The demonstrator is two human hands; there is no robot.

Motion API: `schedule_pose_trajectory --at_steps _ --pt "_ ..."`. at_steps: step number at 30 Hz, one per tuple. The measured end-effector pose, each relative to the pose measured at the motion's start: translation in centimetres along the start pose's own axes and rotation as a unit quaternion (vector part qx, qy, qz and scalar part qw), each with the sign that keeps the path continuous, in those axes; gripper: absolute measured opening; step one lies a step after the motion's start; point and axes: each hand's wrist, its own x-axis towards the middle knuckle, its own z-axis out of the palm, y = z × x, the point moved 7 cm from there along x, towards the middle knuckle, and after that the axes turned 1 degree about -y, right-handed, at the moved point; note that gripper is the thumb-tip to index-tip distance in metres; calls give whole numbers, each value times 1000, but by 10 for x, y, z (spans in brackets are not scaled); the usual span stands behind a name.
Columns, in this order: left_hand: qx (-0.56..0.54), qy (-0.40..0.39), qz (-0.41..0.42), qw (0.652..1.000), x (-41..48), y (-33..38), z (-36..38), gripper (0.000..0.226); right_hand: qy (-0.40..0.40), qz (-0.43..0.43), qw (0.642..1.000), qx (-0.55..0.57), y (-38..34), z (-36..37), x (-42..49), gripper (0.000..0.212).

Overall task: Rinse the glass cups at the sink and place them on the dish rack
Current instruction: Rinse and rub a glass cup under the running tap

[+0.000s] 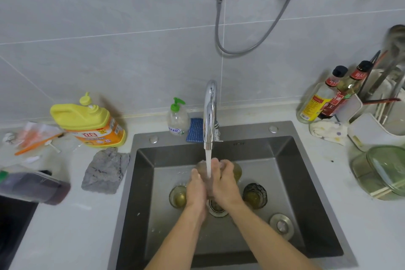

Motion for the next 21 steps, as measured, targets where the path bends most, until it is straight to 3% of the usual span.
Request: schedule_pose_trajectory --at_steps 3,6,7,10,13,16,20,21 --pt "-76 -55 -28 995 -3 2 0 74 -95 -8 995 22 9 8 0 65" --pt "-125 -114 -31 985 -10 6 3 70 -139 38 971 190 15 4 3 81" --pt "-134 -126 -34 982 -13 7 5 66 -131 52 966 217 17 3 6 77" --pt "-121 -138 -42 982 -21 5 10 49 -38 77 981 176 12 -10 14 34" --pt "-83 -131 -20 988 -19 3 10 37 79 62 994 47 5 -30 16 57" --pt "-106 -84 8 991 -5 7 2 39 7 -53 991 -121 -6 -25 10 63" --pt "-25 -65 2 998 11 3 1 59 -184 -104 973 -92 0 -10 -1 11" --pt "-5 -67 -4 998 12 0 2 66 -218 -108 964 -111 1 -10 -3 9"
